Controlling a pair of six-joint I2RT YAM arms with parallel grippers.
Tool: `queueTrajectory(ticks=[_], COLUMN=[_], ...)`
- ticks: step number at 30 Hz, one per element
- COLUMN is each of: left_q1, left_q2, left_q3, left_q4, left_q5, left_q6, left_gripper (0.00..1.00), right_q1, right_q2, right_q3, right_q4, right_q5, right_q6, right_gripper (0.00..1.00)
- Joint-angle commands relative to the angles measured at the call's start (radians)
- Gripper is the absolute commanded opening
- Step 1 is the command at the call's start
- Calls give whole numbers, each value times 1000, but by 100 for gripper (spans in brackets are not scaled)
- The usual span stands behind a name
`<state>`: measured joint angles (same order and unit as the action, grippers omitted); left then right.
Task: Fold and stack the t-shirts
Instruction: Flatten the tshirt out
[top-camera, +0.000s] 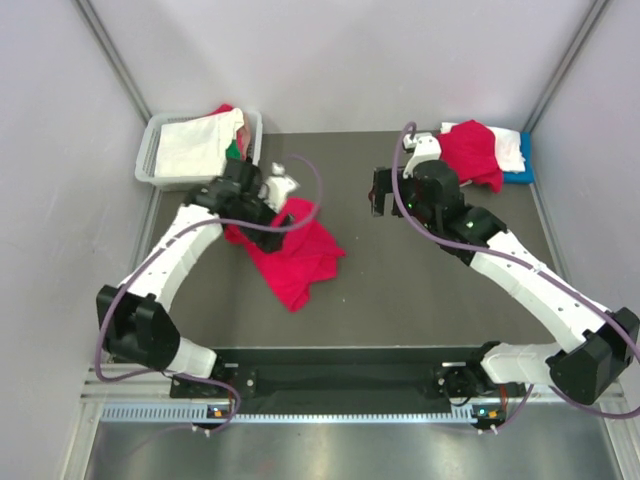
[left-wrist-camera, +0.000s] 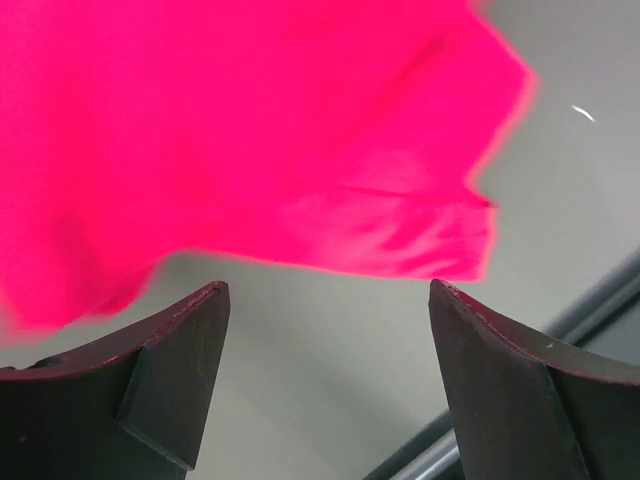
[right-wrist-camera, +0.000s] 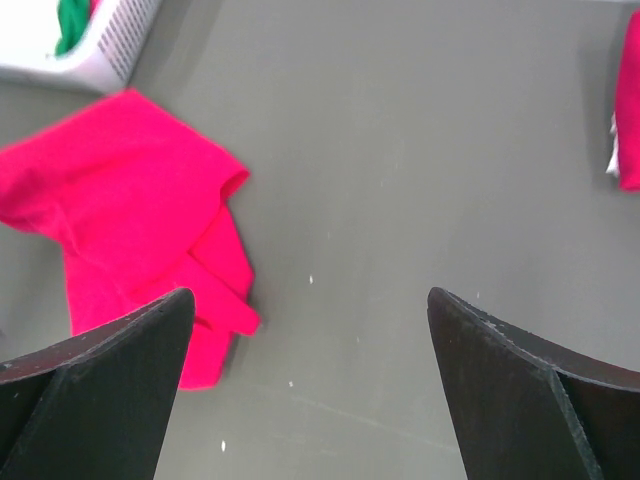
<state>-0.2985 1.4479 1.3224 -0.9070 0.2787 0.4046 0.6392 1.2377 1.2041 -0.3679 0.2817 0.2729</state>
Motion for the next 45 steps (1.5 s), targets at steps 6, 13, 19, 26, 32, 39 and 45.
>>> queueTrajectory(ticks=[6,13,19,26,32,39,45], left_q1=[-133,-80,-80,-80,-100,-152,-156], left_q2=[153,279,339,342,324,368,382], left_q3=[-88,11,28,12,-28,-52,-52], left_q4=[112,140,166,161,161,175,189], left_q5=[-116,-118,-119,-98,-148,-304,-332], left_q6=[-23,-1,-10,-27,-42,-70,-62], left_gripper=[83,84,84,82,79,72,69], right_q1=[-4,-6,-4,-4,-4,-3,-4], right_q2=[-4,-38,-41,-37,-26,-26,-35], right_q3=[-9,-37,-43,-43,-38,-26,-21], right_q4=[1,-2,-2,4,17,17,9], right_q5=[-32,-27,-29,-29,-41,-44,-44], right_q6=[26,23,25,25,28,28,26], right_gripper=[100,100,100,100,100,100,100])
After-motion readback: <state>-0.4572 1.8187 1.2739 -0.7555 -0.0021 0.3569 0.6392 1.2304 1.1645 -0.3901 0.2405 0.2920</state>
